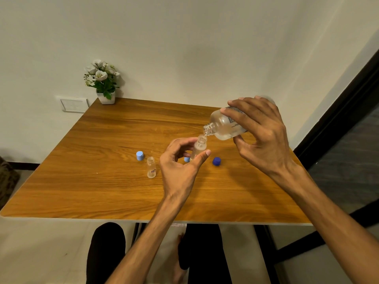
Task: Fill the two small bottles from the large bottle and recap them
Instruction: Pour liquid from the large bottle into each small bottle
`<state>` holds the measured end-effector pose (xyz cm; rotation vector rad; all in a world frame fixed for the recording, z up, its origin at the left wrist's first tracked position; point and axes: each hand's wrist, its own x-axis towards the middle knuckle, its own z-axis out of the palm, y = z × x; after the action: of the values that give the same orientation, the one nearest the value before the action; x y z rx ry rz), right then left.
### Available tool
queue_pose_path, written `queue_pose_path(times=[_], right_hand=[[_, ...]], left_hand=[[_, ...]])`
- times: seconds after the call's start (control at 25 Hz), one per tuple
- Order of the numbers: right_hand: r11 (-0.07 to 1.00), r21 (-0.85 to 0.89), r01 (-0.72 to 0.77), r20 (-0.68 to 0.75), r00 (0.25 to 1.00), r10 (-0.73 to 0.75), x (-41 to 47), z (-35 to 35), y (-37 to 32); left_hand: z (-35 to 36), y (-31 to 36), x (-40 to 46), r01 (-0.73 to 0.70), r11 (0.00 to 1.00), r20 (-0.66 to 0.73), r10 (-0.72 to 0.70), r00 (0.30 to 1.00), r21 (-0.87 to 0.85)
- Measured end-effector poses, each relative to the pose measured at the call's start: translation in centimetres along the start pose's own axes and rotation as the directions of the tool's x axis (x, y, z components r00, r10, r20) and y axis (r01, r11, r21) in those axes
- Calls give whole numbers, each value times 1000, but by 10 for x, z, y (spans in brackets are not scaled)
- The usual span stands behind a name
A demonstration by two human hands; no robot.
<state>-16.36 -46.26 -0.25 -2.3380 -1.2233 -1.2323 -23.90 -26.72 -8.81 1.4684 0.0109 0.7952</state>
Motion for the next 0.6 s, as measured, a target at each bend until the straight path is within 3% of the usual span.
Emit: queue_pose_path(times=[0.6], right_hand=[[1000, -1, 16, -3, 1000, -16, 0, 0, -1]], left_hand=[[-1, 1, 1, -24, 999, 1, 24, 1000, -22]])
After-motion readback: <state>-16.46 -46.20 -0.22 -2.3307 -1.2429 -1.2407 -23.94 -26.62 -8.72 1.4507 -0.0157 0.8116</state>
